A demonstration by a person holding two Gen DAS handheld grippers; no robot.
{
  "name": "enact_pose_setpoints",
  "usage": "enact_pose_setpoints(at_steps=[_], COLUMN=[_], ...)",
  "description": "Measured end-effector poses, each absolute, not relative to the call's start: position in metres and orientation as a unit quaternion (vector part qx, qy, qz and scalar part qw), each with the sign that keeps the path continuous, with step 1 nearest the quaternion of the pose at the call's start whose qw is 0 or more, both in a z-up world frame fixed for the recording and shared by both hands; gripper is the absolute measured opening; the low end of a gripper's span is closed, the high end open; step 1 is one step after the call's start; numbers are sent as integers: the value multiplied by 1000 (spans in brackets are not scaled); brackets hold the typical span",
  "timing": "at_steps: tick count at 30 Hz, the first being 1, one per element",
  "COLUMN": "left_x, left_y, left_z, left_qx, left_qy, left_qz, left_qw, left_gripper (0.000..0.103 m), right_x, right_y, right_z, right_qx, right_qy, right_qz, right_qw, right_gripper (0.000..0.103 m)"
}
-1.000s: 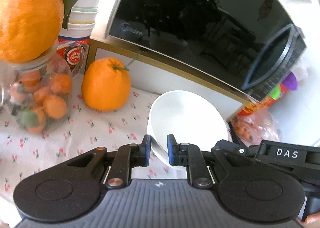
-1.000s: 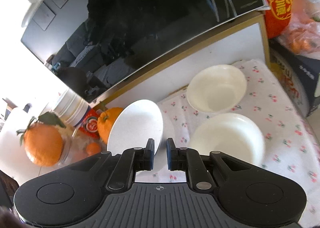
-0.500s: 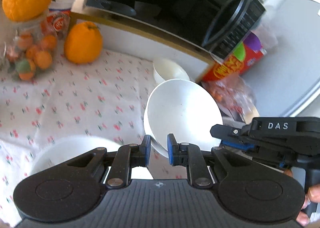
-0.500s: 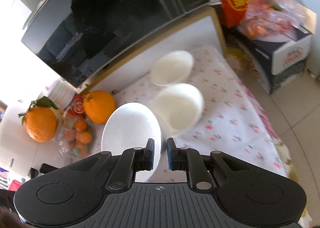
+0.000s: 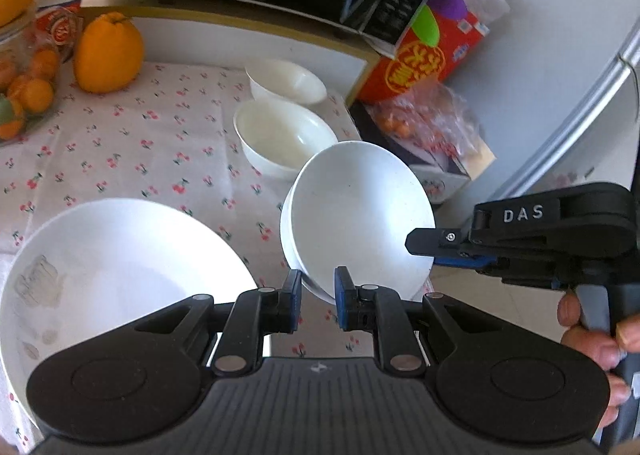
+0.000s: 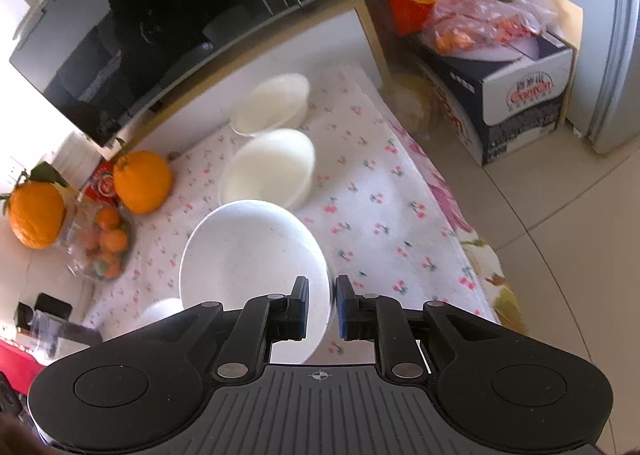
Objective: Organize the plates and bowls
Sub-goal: 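Lift the white bowl with both grippers and carry it toward the plates, then lower the white bowl onto the tablecloth and open both grippers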
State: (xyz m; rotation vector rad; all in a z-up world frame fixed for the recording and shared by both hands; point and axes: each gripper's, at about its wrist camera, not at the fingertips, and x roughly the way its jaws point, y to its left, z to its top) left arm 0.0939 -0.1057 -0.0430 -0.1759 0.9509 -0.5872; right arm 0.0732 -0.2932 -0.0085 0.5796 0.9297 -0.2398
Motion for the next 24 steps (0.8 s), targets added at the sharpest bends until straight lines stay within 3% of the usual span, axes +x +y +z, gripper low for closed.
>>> enact_pose_setpoints(at_steps=[24], left_x=[68], left_y=[-127], left_z=[-75], left_qx=[-16], left_qy=[501], left_qz=[-310], left_qw=[808], left_gripper=[18], right_x=[76], right_y=[-302], right_z=[-40], right_qx=[238], right_qy=[503], right_qz=[-117], right_qw=[822], right_gripper=[17])
